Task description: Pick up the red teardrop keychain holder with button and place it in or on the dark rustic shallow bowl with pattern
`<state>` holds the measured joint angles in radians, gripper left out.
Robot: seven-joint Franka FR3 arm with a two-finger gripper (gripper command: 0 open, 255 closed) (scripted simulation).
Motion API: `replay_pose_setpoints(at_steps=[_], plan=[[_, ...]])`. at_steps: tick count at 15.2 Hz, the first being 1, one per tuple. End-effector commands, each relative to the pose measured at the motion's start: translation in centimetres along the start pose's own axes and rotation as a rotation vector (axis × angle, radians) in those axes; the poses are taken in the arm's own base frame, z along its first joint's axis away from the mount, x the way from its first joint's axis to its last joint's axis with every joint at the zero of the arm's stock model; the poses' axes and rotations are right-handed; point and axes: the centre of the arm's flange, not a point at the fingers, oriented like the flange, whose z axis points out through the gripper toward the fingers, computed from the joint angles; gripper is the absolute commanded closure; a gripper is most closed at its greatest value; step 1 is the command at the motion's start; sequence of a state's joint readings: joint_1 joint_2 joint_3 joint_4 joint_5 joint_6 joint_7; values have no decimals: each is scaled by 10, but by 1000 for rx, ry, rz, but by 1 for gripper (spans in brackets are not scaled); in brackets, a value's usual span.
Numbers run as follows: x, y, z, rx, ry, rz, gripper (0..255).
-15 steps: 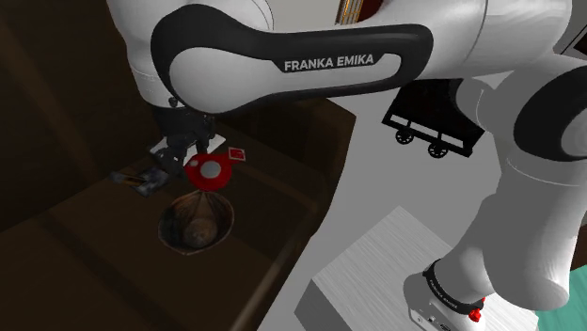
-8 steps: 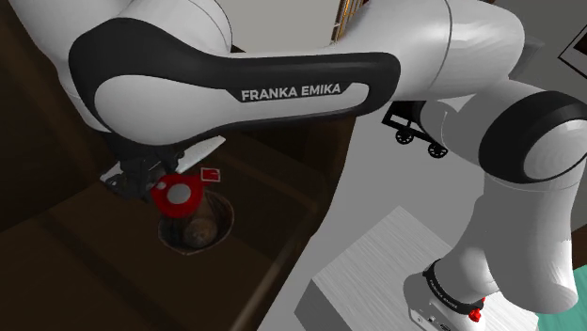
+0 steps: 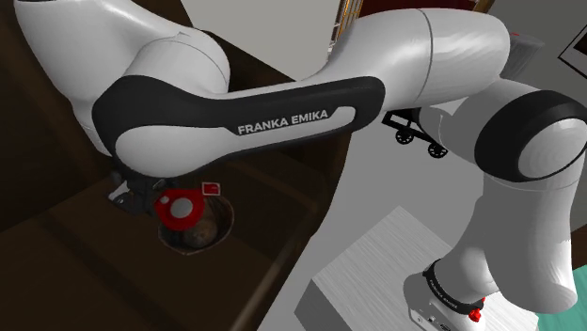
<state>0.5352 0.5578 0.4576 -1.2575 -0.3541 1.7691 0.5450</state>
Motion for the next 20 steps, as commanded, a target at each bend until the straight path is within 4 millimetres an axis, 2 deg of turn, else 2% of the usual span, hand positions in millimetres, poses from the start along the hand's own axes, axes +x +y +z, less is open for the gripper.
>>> replay_pose_setpoints(at_steps=[1, 4, 12, 13, 18, 20], plan=[[-1, -1, 12, 0, 0, 0, 255], [-2, -2, 29, 0, 0, 0, 255], [-2, -2, 29, 0, 0, 0, 255], [-2, -2, 29, 0, 0, 0, 0], [-2, -2, 29, 0, 0, 0, 0], [-2, -2, 2, 0, 0, 0, 0]])
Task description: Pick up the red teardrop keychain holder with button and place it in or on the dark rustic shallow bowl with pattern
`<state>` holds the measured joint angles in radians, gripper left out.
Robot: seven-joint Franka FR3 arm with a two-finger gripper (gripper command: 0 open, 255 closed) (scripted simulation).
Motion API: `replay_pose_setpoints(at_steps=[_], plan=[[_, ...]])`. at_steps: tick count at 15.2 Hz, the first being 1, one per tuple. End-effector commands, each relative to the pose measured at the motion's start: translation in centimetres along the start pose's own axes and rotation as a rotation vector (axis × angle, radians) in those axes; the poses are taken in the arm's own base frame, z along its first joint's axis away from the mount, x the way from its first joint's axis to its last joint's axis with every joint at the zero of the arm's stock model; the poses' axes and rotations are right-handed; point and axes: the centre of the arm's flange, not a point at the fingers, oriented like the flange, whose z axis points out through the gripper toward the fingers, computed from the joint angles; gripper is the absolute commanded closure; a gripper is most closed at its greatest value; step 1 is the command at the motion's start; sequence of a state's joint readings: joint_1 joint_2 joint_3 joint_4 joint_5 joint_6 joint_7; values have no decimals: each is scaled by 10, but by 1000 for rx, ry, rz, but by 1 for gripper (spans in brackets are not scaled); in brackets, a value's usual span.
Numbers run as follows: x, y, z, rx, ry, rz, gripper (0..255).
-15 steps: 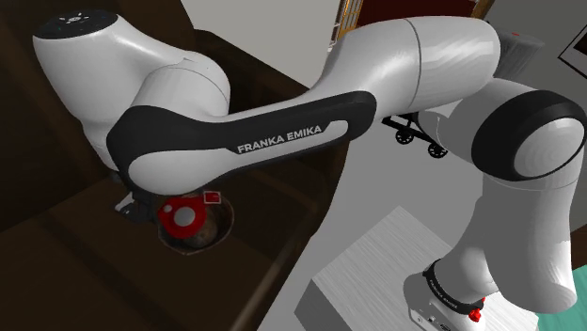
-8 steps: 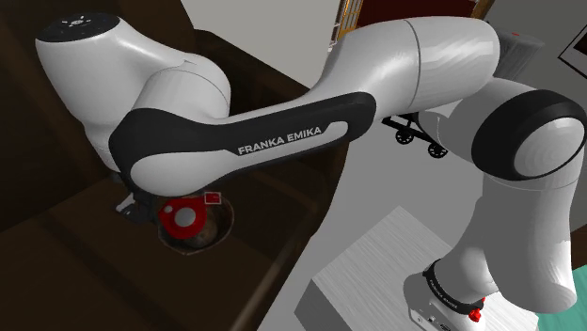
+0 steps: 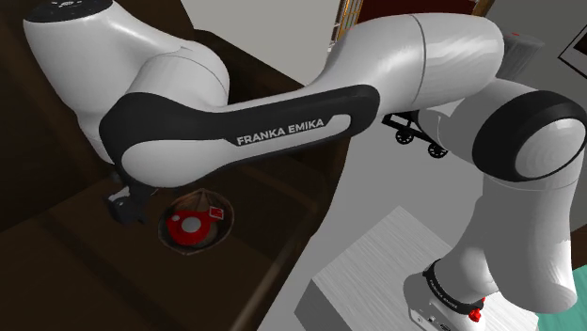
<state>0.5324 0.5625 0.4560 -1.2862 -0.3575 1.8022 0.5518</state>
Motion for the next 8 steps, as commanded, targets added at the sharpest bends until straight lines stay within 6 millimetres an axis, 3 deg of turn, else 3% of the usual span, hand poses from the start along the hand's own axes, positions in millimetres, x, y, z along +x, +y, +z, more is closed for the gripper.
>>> replay_pose_setpoints(at_steps=[1, 2, 8], plan=[[-2, 0, -25, 0, -1, 0, 0], [-2, 0, -35, 0, -1, 0, 0], [-2, 0, -35, 0, -1, 0, 0]])
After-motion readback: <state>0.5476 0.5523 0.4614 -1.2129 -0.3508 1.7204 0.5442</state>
